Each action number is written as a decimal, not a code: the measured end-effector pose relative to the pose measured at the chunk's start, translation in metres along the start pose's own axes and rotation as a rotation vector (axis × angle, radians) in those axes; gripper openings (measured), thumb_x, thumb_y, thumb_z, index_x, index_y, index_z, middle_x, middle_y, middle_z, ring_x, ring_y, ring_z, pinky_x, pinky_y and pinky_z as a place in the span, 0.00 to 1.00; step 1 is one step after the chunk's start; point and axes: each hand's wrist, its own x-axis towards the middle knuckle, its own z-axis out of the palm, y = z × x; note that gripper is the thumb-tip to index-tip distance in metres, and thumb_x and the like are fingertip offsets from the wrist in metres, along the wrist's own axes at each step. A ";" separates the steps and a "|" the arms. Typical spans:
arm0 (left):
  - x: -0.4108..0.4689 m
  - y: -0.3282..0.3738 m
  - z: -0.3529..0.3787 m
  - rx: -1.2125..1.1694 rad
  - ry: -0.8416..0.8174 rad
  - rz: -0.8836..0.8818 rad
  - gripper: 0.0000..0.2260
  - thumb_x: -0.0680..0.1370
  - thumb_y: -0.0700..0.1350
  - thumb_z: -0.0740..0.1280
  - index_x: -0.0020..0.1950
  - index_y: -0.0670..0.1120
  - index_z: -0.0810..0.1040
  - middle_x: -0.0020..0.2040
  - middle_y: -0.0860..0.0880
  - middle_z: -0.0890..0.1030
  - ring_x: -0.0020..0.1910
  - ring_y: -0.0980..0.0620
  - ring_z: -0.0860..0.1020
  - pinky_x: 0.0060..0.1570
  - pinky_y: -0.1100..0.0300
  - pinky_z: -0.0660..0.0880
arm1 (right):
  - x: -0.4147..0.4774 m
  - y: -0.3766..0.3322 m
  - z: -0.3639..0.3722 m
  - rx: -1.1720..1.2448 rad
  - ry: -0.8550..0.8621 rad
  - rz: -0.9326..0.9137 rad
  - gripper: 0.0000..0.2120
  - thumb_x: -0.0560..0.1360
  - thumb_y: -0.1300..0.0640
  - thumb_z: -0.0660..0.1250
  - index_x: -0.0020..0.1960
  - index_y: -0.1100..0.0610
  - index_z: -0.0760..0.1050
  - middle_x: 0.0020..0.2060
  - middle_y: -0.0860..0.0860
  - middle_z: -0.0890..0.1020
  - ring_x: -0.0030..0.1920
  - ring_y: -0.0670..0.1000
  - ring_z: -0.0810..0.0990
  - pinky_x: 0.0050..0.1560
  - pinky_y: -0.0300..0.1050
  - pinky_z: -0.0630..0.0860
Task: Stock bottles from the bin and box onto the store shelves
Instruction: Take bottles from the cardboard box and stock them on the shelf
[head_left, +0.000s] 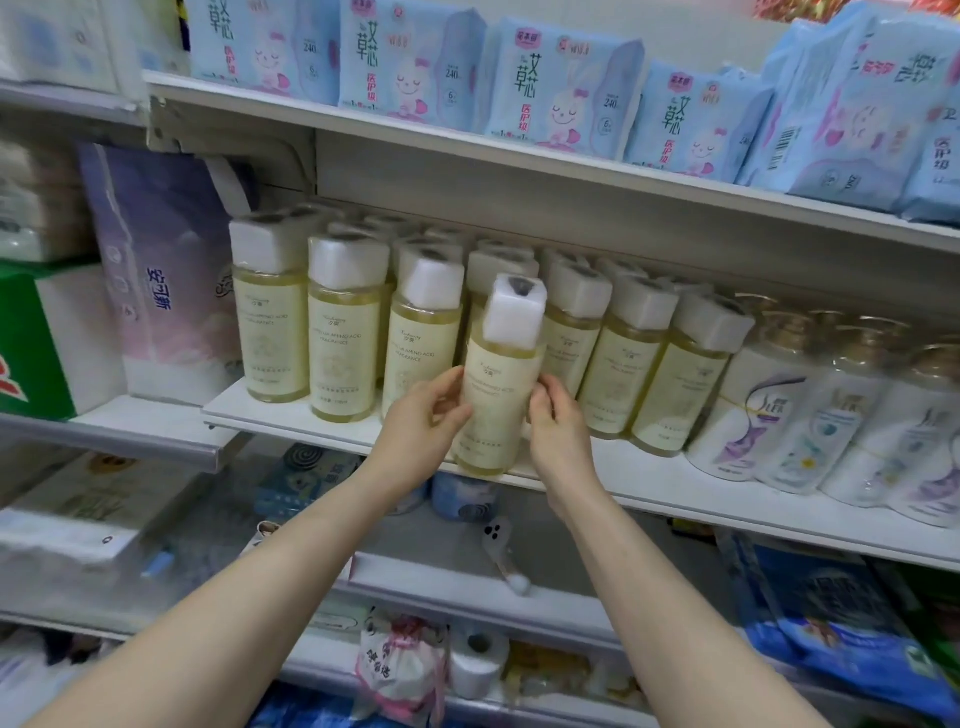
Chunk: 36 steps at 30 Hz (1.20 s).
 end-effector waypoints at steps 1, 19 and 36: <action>-0.001 -0.001 0.000 0.028 0.008 0.005 0.23 0.80 0.44 0.67 0.75 0.50 0.69 0.64 0.51 0.78 0.59 0.57 0.77 0.64 0.58 0.73 | 0.002 0.000 0.001 0.013 -0.010 0.013 0.18 0.83 0.47 0.54 0.69 0.47 0.71 0.65 0.48 0.76 0.64 0.49 0.75 0.67 0.56 0.73; -0.016 -0.008 0.004 -0.045 -0.034 0.016 0.28 0.80 0.40 0.66 0.78 0.53 0.61 0.68 0.59 0.72 0.63 0.67 0.72 0.57 0.78 0.67 | -0.017 0.021 0.018 -0.105 -0.019 -0.015 0.31 0.69 0.48 0.78 0.66 0.44 0.66 0.59 0.46 0.80 0.56 0.48 0.81 0.58 0.53 0.79; 0.011 -0.022 0.021 0.019 -0.124 0.044 0.35 0.79 0.39 0.66 0.80 0.49 0.50 0.78 0.50 0.63 0.74 0.54 0.65 0.72 0.54 0.67 | 0.013 0.026 0.020 -0.192 -0.024 0.000 0.30 0.71 0.52 0.76 0.68 0.48 0.66 0.60 0.49 0.80 0.60 0.51 0.79 0.61 0.55 0.77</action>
